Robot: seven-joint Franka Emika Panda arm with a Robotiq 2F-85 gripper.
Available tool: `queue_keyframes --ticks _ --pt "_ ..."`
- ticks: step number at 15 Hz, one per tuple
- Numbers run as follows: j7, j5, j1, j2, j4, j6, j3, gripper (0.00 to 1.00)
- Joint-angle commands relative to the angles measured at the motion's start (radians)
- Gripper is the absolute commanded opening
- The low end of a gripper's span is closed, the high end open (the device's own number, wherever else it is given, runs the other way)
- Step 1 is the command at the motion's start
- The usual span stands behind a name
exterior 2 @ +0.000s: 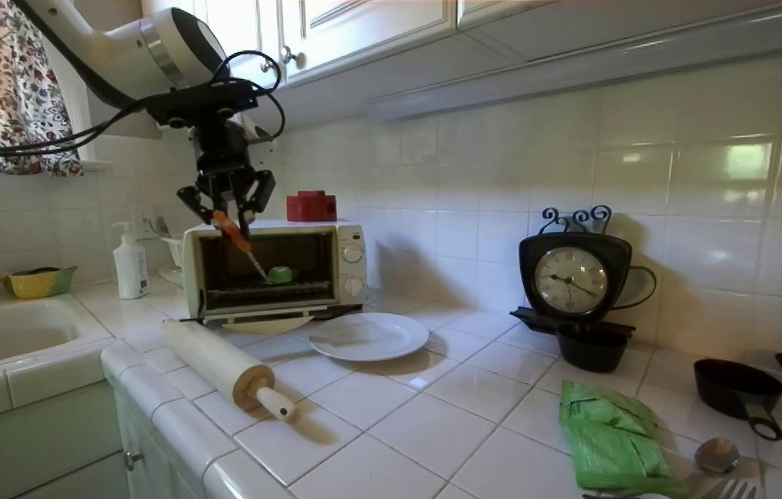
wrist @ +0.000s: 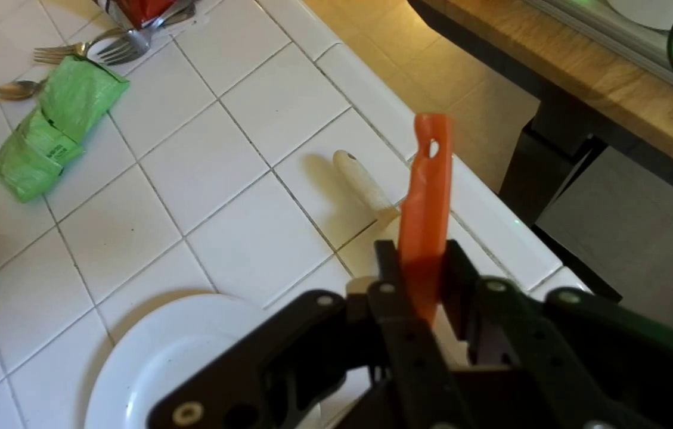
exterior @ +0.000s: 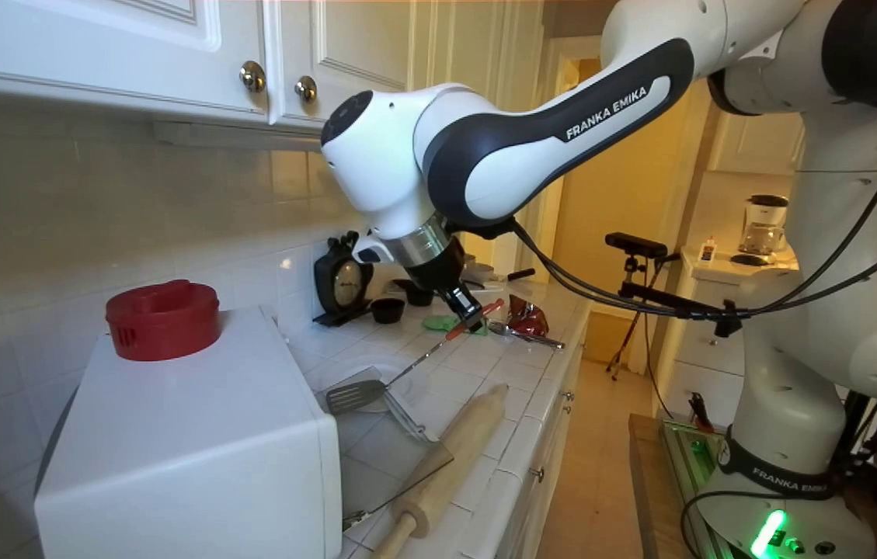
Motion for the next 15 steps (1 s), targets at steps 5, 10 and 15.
queue_keyframes --ticks 5,10,15 --pt "-0.023 -0.079 0.017 0.092 0.085 -0.011 0.009 0.05" --pt "-0.014 -0.124 0.042 0.118 0.111 -0.013 0.019 0.05" --pt "-0.006 -0.153 0.059 0.116 0.113 -0.004 0.027 0.05"
